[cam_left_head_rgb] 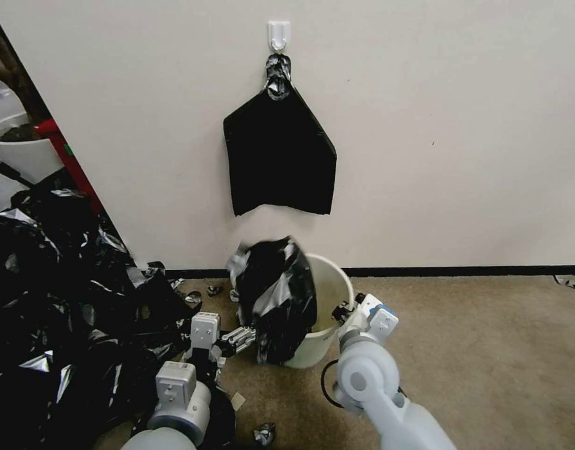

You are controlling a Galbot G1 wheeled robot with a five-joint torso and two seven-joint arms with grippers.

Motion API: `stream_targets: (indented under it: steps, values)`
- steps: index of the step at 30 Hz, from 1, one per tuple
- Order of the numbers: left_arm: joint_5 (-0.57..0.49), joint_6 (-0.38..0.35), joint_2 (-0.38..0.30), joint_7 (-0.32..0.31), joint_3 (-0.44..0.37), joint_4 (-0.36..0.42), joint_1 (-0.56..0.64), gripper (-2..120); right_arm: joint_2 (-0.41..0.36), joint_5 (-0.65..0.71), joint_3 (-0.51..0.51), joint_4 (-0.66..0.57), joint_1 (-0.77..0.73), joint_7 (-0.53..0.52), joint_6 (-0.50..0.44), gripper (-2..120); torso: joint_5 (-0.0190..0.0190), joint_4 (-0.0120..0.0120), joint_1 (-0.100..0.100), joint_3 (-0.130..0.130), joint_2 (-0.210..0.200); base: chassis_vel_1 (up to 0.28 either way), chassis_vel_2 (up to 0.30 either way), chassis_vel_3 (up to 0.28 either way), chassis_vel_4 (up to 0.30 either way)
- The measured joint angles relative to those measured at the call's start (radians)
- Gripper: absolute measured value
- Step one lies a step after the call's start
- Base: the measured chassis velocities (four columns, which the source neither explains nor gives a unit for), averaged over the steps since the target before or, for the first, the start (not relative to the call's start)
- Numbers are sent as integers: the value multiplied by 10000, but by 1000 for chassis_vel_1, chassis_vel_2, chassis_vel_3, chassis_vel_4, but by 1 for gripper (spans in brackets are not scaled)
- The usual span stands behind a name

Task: Place a trash bag onto the trash bin.

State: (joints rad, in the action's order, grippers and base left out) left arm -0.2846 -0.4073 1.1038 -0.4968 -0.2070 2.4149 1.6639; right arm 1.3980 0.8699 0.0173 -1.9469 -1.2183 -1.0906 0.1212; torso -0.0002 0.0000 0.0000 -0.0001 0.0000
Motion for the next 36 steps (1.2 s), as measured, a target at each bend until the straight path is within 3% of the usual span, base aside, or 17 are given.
stream_targets:
  steps: [6, 11, 14, 20, 27, 32, 34, 36]
  values:
    - [-296, 4, -31, -37, -277, -266, -309, 100, 203, -585, -184, 206, -275, -26, -211, 7, 1, 0, 0, 0, 0, 0, 0, 0, 0]
    - [-566, -2, -96, -42, -556, -453, -603, 100, 80, -723, -218, 257, -316, 335, 223, 9, 1, 0, 0, 0, -1, 0, 0, 0, 0]
    - [-808, -9, -154, -42, -804, -631, -870, 100, -217, -1116, -223, 84, -388, 799, 496, 24, 2, 0, 0, 0, 0, 0, 0, 0, 0]
    - [-942, -4, -233, -42, -1078, -1029, -1230, 100, -704, -1961, -315, -680, -778, 1172, 632, 40, 1, 0, 0, 0, 0, 0, 0, 0, 0]
    - [-1278, 28, -278, -42, -1601, -1993, -2037, 100, -1174, -2479, -642, -1826, -805, 2302, 691, 69, 0, -2, 0, 0, 0, 0, 0, 0, 0]
    - [-1395, 55, -347, -43, -1853, -2361, -2210, 100, -1249, -2584, -1047, -1203, 313, 2747, 2290, 86, 1, -1, 0, 1, 0, 0, 0, 0, 0]
    - [-1398, 71, -352, -41, -1916, -2361, -2121, 100, -1253, -2585, -1361, -570, 961, 2500, 3450, 95, 1, 0, 0, 1, 0, 0, 0, 0, 0]
    - [-1399, 76, -340, -42, -1942, -2345, -2053, 100, -1214, -2571, -1582, -211, 1305, 2207, 3997, 98, 2, 0, 0, 1, 0, 0, 0, 0, 0]
